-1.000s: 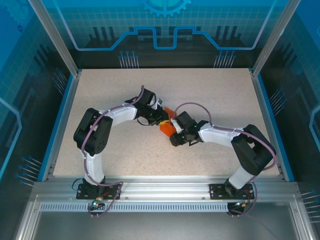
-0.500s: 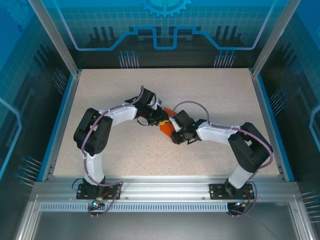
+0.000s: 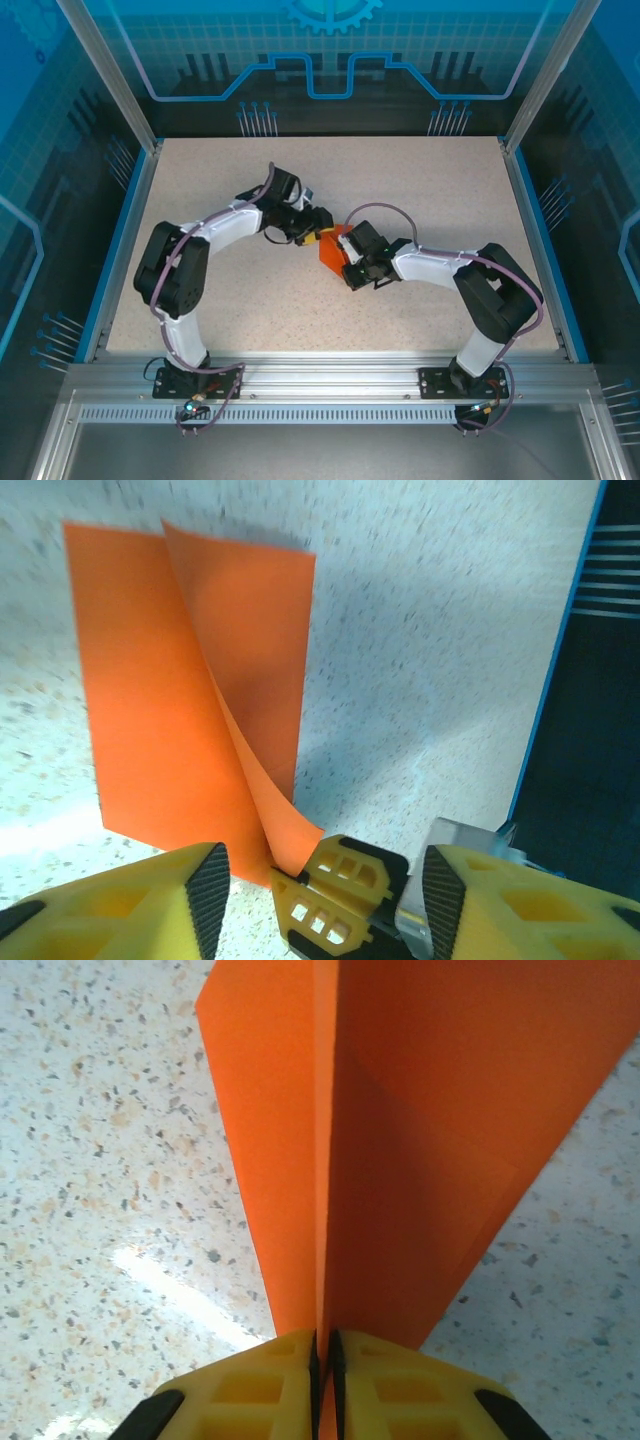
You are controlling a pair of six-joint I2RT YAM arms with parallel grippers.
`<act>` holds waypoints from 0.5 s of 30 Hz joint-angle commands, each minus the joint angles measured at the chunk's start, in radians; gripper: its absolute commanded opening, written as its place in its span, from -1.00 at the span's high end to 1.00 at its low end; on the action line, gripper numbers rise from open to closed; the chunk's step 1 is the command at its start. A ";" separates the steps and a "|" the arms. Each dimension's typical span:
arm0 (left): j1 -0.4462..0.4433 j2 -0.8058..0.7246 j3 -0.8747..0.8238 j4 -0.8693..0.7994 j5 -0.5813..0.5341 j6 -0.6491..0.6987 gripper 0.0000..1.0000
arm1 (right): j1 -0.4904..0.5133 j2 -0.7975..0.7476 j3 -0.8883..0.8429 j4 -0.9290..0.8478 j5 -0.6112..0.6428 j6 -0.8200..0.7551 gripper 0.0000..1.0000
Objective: Fold a paper plane with a square sheet of paper (fold left side to right side)
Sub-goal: Fourth fold the wing at the center of the table.
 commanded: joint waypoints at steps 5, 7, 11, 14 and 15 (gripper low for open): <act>0.055 -0.094 -0.077 -0.036 -0.021 0.022 0.01 | -0.043 -0.007 -0.007 0.063 -0.144 0.034 0.74; 0.053 -0.078 -0.097 -0.015 0.002 0.010 0.10 | -0.058 -0.001 -0.035 0.073 -0.179 0.039 0.75; 0.029 -0.032 -0.109 0.020 0.025 -0.005 0.16 | -0.078 0.011 -0.048 0.087 -0.216 0.050 0.76; 0.007 0.004 -0.091 0.024 0.032 -0.006 0.17 | -0.086 0.021 -0.053 0.088 -0.228 0.053 0.76; 0.001 0.018 -0.087 0.028 0.034 -0.009 0.18 | -0.087 0.025 -0.054 0.088 -0.231 0.054 0.76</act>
